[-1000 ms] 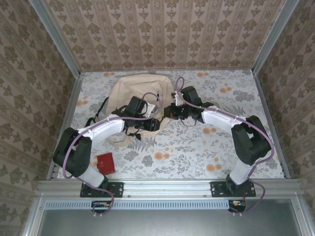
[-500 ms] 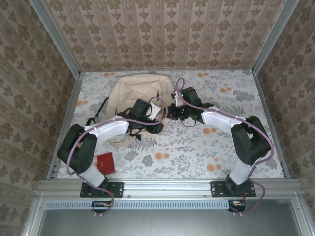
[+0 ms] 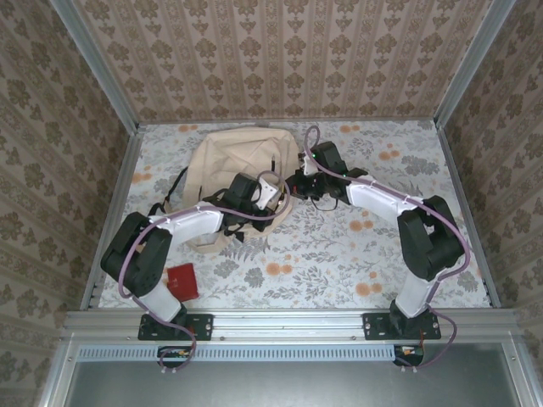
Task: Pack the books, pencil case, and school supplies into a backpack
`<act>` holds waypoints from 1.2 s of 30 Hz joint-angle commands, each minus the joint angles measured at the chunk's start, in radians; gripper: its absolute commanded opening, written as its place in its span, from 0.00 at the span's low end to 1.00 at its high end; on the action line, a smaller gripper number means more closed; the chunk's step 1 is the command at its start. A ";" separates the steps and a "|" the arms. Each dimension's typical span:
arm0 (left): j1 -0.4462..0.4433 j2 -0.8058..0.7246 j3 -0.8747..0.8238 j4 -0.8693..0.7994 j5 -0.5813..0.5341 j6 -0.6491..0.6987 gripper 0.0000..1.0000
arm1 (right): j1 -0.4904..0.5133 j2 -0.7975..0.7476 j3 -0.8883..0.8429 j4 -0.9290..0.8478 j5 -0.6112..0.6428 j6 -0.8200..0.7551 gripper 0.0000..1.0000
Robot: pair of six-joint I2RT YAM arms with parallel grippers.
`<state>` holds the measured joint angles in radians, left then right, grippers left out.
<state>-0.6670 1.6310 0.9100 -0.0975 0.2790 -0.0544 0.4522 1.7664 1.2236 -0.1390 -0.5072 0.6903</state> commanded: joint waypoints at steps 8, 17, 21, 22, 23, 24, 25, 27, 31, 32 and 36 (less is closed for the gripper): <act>-0.037 -0.028 -0.080 -0.132 0.022 0.017 0.00 | -0.009 0.087 0.184 -0.083 0.253 -0.082 0.00; -0.039 -0.059 -0.107 -0.140 0.047 0.030 0.00 | -0.026 0.152 0.270 -0.115 0.413 -0.100 0.00; -0.040 -0.066 -0.113 -0.142 0.063 0.035 0.00 | -0.029 0.166 0.292 -0.134 0.469 -0.100 0.00; -0.040 -0.066 -0.114 -0.144 0.066 0.037 0.00 | -0.033 0.169 0.293 -0.137 0.475 -0.096 0.00; -0.040 -0.067 -0.113 -0.146 0.065 0.037 0.00 | -0.035 0.171 0.293 -0.134 0.472 -0.094 0.00; -0.040 -0.068 -0.112 -0.145 0.064 0.037 0.00 | -0.035 0.171 0.291 -0.131 0.468 -0.094 0.00; -0.040 -0.068 -0.113 -0.145 0.066 0.038 0.00 | -0.035 0.171 0.289 -0.129 0.463 -0.094 0.00; -0.039 -0.067 -0.108 -0.141 0.066 0.033 0.00 | -0.035 0.171 0.282 -0.124 0.441 -0.094 0.00; -0.037 -0.072 -0.079 -0.139 0.090 0.012 0.00 | -0.035 0.153 0.240 -0.098 0.373 -0.096 0.00; -0.039 -0.072 -0.068 -0.135 0.101 0.008 0.00 | -0.036 0.147 0.230 -0.104 0.372 -0.100 0.00; -0.032 -0.069 0.025 -0.162 0.132 -0.042 0.26 | -0.045 0.105 0.189 -0.132 0.376 -0.120 0.00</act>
<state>-0.6811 1.5787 0.8791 -0.1394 0.3130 -0.0589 0.4408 1.9301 1.4364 -0.3073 -0.1707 0.5980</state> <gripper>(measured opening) 0.196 0.062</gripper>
